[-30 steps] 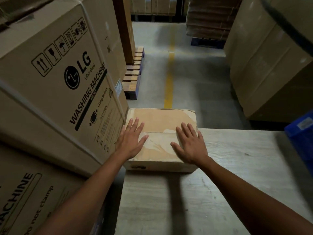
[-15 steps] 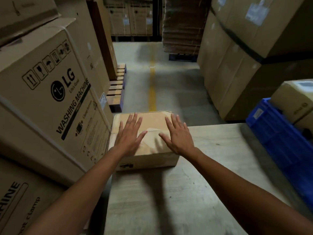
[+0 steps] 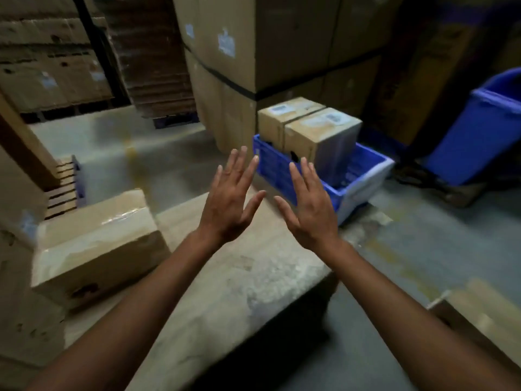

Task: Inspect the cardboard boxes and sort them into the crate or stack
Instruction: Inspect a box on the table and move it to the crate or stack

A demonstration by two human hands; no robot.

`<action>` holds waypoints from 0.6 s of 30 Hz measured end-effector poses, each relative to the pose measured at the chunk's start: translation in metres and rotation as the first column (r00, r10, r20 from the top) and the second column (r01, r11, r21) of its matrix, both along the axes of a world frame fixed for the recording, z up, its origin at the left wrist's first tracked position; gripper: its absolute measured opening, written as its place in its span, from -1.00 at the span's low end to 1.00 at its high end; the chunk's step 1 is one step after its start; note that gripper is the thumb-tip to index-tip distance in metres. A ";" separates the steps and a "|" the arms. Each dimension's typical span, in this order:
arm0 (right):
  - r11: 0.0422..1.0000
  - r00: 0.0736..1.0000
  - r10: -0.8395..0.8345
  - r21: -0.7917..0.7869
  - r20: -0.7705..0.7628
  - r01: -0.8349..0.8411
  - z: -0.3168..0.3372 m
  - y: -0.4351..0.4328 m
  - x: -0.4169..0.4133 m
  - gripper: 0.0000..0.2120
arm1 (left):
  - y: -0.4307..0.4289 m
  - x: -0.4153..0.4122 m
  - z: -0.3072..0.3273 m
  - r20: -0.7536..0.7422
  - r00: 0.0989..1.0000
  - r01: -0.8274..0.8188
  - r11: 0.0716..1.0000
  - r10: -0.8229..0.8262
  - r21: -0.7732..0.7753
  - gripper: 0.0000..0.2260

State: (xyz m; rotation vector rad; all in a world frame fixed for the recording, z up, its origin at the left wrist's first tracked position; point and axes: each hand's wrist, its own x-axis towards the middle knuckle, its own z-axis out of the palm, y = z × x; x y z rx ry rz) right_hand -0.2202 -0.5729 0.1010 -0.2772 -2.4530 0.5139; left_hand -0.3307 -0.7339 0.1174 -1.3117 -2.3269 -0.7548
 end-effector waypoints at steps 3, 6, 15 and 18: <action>0.990 0.990 -0.139 -0.036 -0.010 0.139 0.000 0.057 0.077 -0.27 | 0.068 0.054 0.000 0.023 0.991 0.131 0.991 -0.131 -0.010 -0.40; 0.961 0.961 -0.276 -0.022 -0.011 0.276 -0.004 0.105 0.144 -0.27 | 0.133 0.102 -0.003 0.047 0.965 0.260 0.966 -0.259 -0.015 -0.40; 0.755 0.773 -0.625 -0.169 0.108 0.634 -0.044 0.225 0.289 -0.38 | 0.319 0.213 -0.040 0.256 0.775 0.589 0.808 -0.577 0.037 -0.45; 0.626 0.693 -0.695 -0.315 0.190 0.714 -0.075 0.273 0.320 -0.45 | 0.385 0.236 -0.066 0.595 0.595 0.582 0.800 -0.540 0.143 -0.52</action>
